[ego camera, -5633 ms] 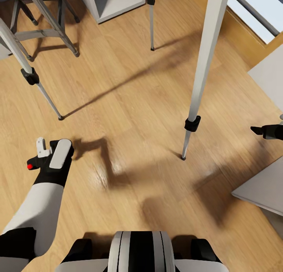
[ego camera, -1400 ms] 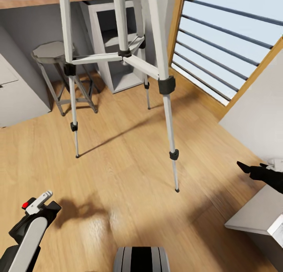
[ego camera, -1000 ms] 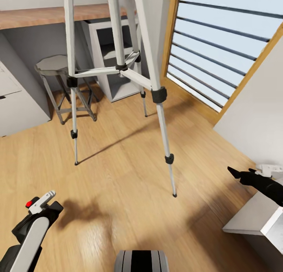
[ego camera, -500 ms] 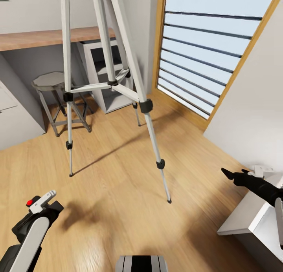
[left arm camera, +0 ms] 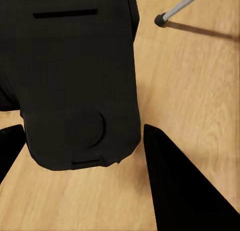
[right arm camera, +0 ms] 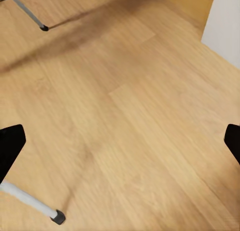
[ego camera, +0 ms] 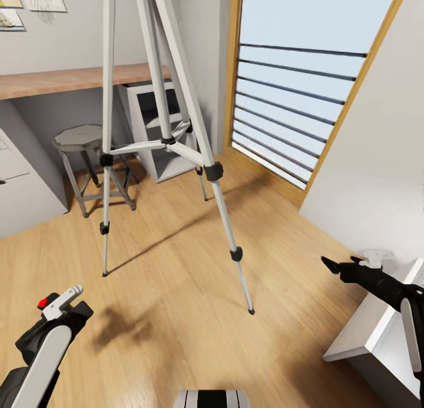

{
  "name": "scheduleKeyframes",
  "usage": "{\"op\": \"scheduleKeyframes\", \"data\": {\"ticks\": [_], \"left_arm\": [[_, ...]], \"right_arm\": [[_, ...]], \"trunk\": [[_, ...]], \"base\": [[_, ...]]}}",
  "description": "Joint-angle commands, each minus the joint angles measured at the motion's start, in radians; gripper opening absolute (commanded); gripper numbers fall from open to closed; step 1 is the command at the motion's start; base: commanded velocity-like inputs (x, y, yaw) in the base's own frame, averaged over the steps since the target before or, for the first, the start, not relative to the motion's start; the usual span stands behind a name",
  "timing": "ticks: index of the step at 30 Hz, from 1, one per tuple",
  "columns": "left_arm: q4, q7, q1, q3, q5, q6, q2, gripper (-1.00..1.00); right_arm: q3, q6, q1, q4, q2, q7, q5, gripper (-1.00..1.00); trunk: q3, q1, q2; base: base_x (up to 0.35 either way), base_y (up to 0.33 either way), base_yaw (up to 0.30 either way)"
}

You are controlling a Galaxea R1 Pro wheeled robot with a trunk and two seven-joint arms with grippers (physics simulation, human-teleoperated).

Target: Attach the digital camera to the camera tripod in the bedroom.

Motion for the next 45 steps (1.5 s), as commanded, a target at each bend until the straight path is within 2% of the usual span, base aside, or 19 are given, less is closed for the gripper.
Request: {"op": "scheduleKeyframes", "data": {"ticks": [1, 7, 10, 15, 19, 20, 23, 25, 29, 35, 45], "left_arm": [[-0.001, 0.004, 0.0, 0.001, 0.002, 0.011, 0.002, -1.0], [-0.001, -0.013, 0.006, 0.002, 0.002, 0.026, 0.012, -1.0], [-0.001, -0.045, 0.011, -0.002, 0.003, 0.061, 0.022, -1.0], [-0.001, -0.117, 0.021, -0.023, 0.002, 0.139, 0.037, -1.0], [-0.001, -0.179, 0.041, -0.032, 0.002, 0.168, 0.062, -1.0], [-0.001, -0.217, 0.055, -0.034, 0.002, 0.175, 0.073, -1.0], [0.002, -0.278, 0.079, -0.035, 0.001, 0.181, 0.083, -1.0], [0.006, -0.344, 0.1, -0.035, 0.0, 0.184, 0.094, -1.0], [0.011, -0.384, 0.11, -0.035, 0.0, 0.185, 0.102, -1.0], [0.04, -0.475, 0.119, -0.032, -0.003, 0.184, 0.122, -1.0], [0.051, -0.512, 0.121, -0.028, -0.004, 0.183, 0.129, -1.0]], "right_arm": [[0.002, 0.004, 0.0, -0.001, 0.0, 0.008, 0.006, 1.0], [0.016, 0.004, 0.001, -0.001, 0.0, 0.008, 0.006, 1.0], [0.04, 0.008, 0.003, -0.001, 0.0, 0.008, 0.006, 1.0], [0.076, 0.011, 0.017, -0.001, -0.001, 0.009, 0.006, 1.0], [0.093, 0.011, 0.026, -0.001, -0.001, 0.009, 0.006, 1.0], [0.098, 0.012, 0.029, -0.001, -0.002, 0.009, 0.006, 1.0], [0.102, 0.013, 0.031, -0.001, -0.002, 0.01, 0.006, 1.0], [0.103, 0.013, 0.032, -0.001, -0.002, 0.01, 0.005, 1.0], [0.104, 0.013, 0.033, -0.001, -0.002, 0.01, 0.005, 1.0], [0.105, 0.012, 0.033, -0.001, -0.002, 0.01, 0.005, 1.0], [0.105, 0.009, 0.033, -0.001, -0.002, 0.01, 0.005, 1.0]], "trunk": [[0.003, -0.001, 0.0], [0.026, -0.003, 0.001], [0.038, -0.005, 0.002], [0.057, -0.007, 0.003], [0.073, -0.009, 0.004], [0.077, -0.009, 0.004], [0.088, -0.01, 0.005], [0.096, -0.011, 0.006], [0.112, -0.013, 0.006], [0.135, -0.016, 0.008], [0.173, -0.02, 0.01]], "base": [[0.0, 0.0, -0.001], [0.0, 0.0, 0.0], [0.0, 0.0, 0.0], [0.0, 0.0, 0.0], [0.0, 0.0, 0.0], [0.0, 0.0, 0.0], [0.0, 0.0, 0.0], [0.0, 0.0, 0.0], [0.0, 0.0, 0.0], [0.0, 0.0, 0.0], [0.0, 0.0, 0.0]]}}
